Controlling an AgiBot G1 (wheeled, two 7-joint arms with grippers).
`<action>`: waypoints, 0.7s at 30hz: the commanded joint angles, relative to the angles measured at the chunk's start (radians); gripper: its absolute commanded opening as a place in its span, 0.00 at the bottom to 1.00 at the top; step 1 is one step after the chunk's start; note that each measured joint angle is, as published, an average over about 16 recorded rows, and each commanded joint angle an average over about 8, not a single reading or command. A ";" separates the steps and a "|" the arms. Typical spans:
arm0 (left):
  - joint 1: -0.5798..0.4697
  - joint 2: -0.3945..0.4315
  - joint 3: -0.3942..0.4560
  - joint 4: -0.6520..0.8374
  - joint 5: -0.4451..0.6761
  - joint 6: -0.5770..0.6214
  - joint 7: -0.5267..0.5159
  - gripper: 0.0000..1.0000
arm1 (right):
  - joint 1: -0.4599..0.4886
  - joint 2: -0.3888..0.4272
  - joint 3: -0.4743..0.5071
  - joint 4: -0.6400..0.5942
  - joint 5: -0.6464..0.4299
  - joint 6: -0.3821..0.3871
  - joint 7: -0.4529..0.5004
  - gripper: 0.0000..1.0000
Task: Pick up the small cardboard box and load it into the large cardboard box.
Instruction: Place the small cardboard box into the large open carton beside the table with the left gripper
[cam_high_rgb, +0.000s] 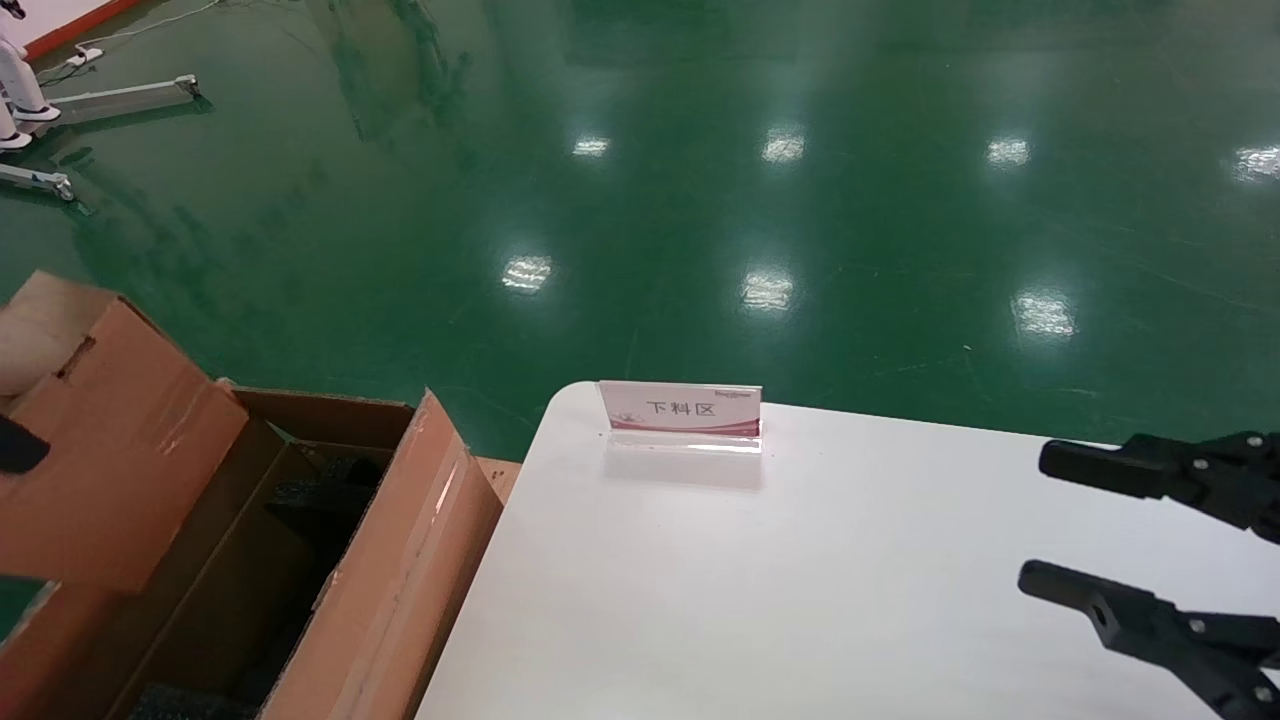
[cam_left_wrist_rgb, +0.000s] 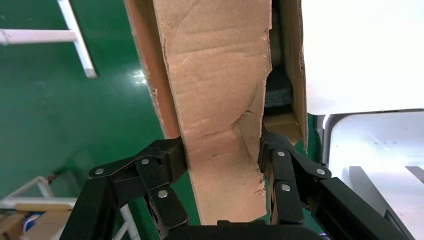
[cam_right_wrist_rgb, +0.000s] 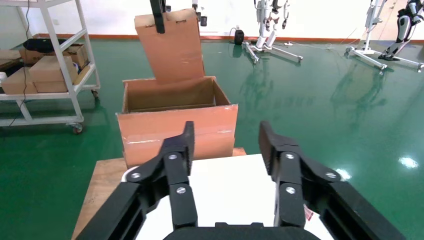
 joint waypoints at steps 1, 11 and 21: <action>0.004 -0.006 0.011 0.007 -0.006 0.000 0.005 0.00 | 0.000 0.000 0.000 0.000 0.000 0.000 0.000 1.00; 0.102 -0.060 0.048 0.100 -0.064 0.000 0.068 0.00 | 0.000 0.000 0.000 0.000 0.000 0.000 0.000 1.00; 0.255 -0.104 0.040 0.247 -0.153 0.000 0.164 0.00 | 0.000 0.000 0.000 0.000 0.000 0.000 0.000 1.00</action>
